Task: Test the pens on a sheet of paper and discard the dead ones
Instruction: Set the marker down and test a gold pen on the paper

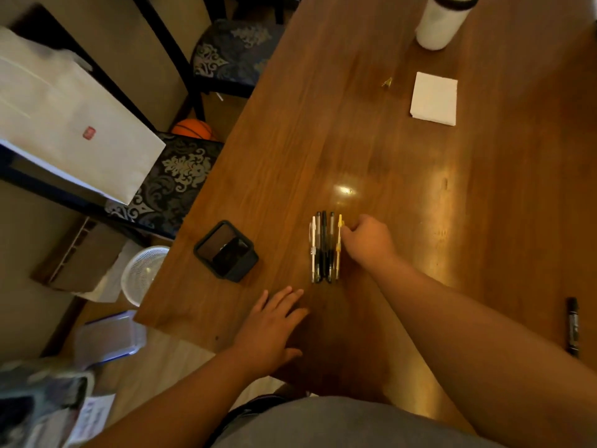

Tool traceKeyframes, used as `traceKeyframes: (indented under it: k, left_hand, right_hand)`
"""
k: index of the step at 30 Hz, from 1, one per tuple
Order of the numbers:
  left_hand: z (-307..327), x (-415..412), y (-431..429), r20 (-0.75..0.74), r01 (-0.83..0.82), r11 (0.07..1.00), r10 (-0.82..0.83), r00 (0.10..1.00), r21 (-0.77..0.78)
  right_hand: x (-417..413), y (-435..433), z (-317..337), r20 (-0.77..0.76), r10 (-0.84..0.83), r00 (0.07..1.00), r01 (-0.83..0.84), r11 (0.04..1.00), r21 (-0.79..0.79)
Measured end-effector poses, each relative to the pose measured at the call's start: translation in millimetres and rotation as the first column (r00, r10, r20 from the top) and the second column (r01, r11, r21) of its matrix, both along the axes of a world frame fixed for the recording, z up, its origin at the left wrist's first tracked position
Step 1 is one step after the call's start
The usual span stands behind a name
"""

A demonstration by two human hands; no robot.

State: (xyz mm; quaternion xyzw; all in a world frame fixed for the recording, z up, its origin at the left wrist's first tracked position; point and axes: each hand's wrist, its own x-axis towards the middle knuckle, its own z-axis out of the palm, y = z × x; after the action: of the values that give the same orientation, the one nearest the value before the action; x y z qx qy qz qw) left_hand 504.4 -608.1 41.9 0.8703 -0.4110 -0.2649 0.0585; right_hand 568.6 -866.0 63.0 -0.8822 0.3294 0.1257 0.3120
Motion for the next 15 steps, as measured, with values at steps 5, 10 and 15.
traceKeyframes:
  k: [5,10,15]
  left_hand:
    - [-1.2,1.9,3.0,-0.010,-0.008,1.000,0.008,1.000,-0.012]
    - [-6.3,0.4,5.5,-0.017,-0.005,1.000,0.005,1.000,-0.030]
    - [-8.4,1.6,6.9,0.001,0.002,0.999,-0.002,1.000,-0.043]
  right_hand:
    - [18.9,1.0,-7.6,-0.056,0.021,0.998,-0.023,0.999,-0.027]
    - [19.1,2.7,-9.6,-0.123,0.059,0.991,-0.072,0.993,-0.098]
    - [5.4,2.3,-9.1,-0.140,0.020,0.990,-0.023,1.000,-0.017]
